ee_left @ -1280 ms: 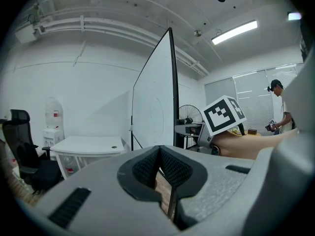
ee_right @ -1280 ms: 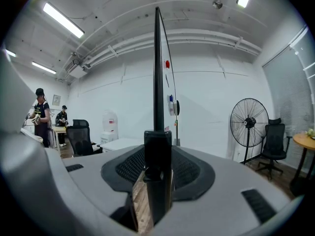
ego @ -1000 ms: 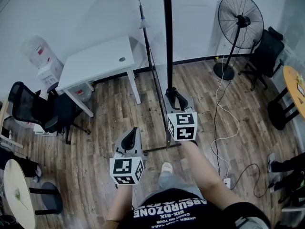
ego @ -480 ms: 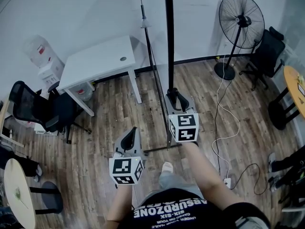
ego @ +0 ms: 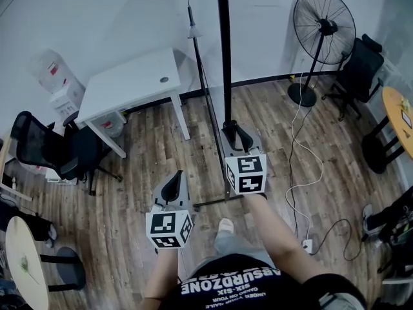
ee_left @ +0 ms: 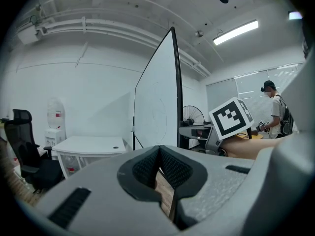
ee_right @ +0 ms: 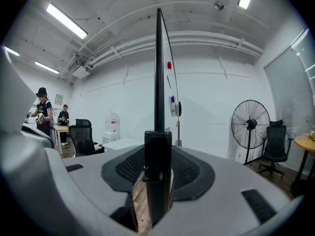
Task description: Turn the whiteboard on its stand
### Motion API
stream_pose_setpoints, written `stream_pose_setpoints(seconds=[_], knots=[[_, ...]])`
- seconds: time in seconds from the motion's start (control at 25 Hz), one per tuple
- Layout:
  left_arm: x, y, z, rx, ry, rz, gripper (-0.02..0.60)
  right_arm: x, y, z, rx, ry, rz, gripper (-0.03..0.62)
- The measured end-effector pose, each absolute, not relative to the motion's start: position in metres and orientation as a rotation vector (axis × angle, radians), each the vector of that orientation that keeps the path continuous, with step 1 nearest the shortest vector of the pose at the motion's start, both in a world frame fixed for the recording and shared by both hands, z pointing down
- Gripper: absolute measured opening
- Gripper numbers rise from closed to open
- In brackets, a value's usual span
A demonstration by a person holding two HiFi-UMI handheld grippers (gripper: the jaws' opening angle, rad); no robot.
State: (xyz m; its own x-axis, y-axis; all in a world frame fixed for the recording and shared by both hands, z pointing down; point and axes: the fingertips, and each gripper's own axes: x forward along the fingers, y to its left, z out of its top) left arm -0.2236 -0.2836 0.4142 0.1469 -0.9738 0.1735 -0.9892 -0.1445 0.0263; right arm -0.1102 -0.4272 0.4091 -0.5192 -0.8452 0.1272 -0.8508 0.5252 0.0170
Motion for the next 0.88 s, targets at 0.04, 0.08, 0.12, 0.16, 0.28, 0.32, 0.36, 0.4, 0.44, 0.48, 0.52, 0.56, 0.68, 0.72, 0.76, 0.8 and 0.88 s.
stream_pose_setpoints(seconds=[0.04,0.08,0.12,0.16,0.28,0.32,0.36,0.4,0.44,0.48,0.52,0.56,0.68,0.72,0.76,0.8,0.88], knots=[[-0.222,-0.282,0.414,2.275,-1.96,0.173,0.005,-0.11,-0.425,0.409,1.472,-2.64,0.07,0.163],[-0.221,-0.281,0.414,2.277,-1.958,0.174,0.005,-0.111,-0.422,0.409,1.472,-2.641,0.069,0.163],[-0.22,-0.279,0.415,2.279,-1.956,0.174,0.005,-0.11,-0.42,0.409,1.473,-2.642,0.068,0.163],[-0.218,-0.278,0.416,2.281,-1.953,0.175,0.005,-0.11,-0.418,0.41,1.474,-2.642,0.068,0.163],[-0.215,-0.274,0.415,2.285,-1.95,0.181,0.005,-0.109,-0.412,0.409,1.473,-2.644,0.066,0.163],[-0.214,-0.272,0.415,2.285,-1.95,0.182,0.005,-0.109,-0.41,0.409,1.471,-2.645,0.066,0.163],[-0.213,-0.27,0.414,2.284,-1.952,0.182,0.005,-0.11,-0.408,0.409,1.469,-2.645,0.065,0.163],[-0.213,-0.267,0.414,2.283,-1.953,0.182,0.005,-0.11,-0.405,0.409,1.467,-2.646,0.063,0.163],[-0.214,-0.265,0.414,2.282,-1.955,0.181,0.005,-0.111,-0.402,0.409,1.465,-2.647,0.061,0.163],[-0.214,-0.262,0.414,2.281,-1.957,0.18,0.005,-0.111,-0.399,0.409,1.463,-2.647,0.059,0.163],[-0.214,-0.259,0.414,2.279,-1.959,0.179,0.005,-0.112,-0.397,0.409,1.462,-2.648,0.058,0.163],[-0.214,-0.256,0.414,2.278,-1.961,0.178,0.005,-0.112,-0.395,0.409,1.461,-2.647,0.059,0.163],[-0.213,-0.247,0.415,2.275,-1.962,0.176,0.005,-0.112,-0.389,0.409,1.462,-2.644,0.062,0.163],[-0.213,-0.244,0.415,2.274,-1.961,0.175,0.005,-0.112,-0.386,0.409,1.462,-2.644,0.062,0.163],[-0.213,-0.241,0.416,2.272,-1.961,0.175,0.005,-0.113,-0.384,0.409,1.462,-2.644,0.061,0.163],[-0.213,-0.238,0.416,2.27,-1.961,0.174,0.005,-0.113,-0.382,0.409,1.462,-2.645,0.06,0.163],[-0.213,-0.233,0.418,2.266,-1.96,0.173,0.005,-0.114,-0.377,0.409,1.462,-2.646,0.06,0.163]])
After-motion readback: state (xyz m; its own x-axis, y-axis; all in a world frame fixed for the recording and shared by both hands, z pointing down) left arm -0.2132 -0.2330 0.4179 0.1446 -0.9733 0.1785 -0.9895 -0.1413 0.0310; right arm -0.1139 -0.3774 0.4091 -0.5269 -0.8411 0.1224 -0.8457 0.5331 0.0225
